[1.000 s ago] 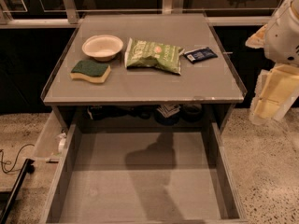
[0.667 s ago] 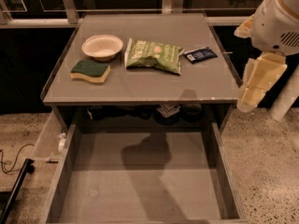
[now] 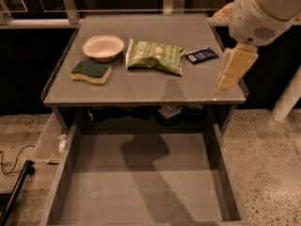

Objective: Place green jalapeno chip bag into top drawer

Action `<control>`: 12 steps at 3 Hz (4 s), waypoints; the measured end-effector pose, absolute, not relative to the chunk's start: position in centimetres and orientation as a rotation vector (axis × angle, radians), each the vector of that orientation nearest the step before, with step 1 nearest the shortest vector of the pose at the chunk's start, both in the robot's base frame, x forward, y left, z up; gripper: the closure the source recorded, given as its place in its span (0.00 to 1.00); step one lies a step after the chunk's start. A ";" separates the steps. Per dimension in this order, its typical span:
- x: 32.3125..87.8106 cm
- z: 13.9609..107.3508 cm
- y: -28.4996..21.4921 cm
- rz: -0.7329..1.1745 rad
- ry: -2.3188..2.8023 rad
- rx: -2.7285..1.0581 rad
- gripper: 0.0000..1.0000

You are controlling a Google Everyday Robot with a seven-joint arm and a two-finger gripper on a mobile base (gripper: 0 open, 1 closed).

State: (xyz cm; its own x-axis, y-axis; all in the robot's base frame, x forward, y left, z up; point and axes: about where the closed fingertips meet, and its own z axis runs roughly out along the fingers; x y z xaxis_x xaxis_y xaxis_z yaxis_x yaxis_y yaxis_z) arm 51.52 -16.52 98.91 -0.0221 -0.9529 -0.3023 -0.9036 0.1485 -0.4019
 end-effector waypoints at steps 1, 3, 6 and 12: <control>54.6 98.7 -14.7 -0.063 1.810 -1.770 0.00; 57.4 98.5 -12.4 0.028 1.726 -1.748 0.00; 65.0 95.0 -10.3 0.195 1.691 -1.586 0.00; 73.4 85.2 -8.0 0.346 1.816 -1.446 0.00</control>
Offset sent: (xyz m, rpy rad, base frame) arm 0.0908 0.0627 -0.0046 0.2753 -0.0833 0.1897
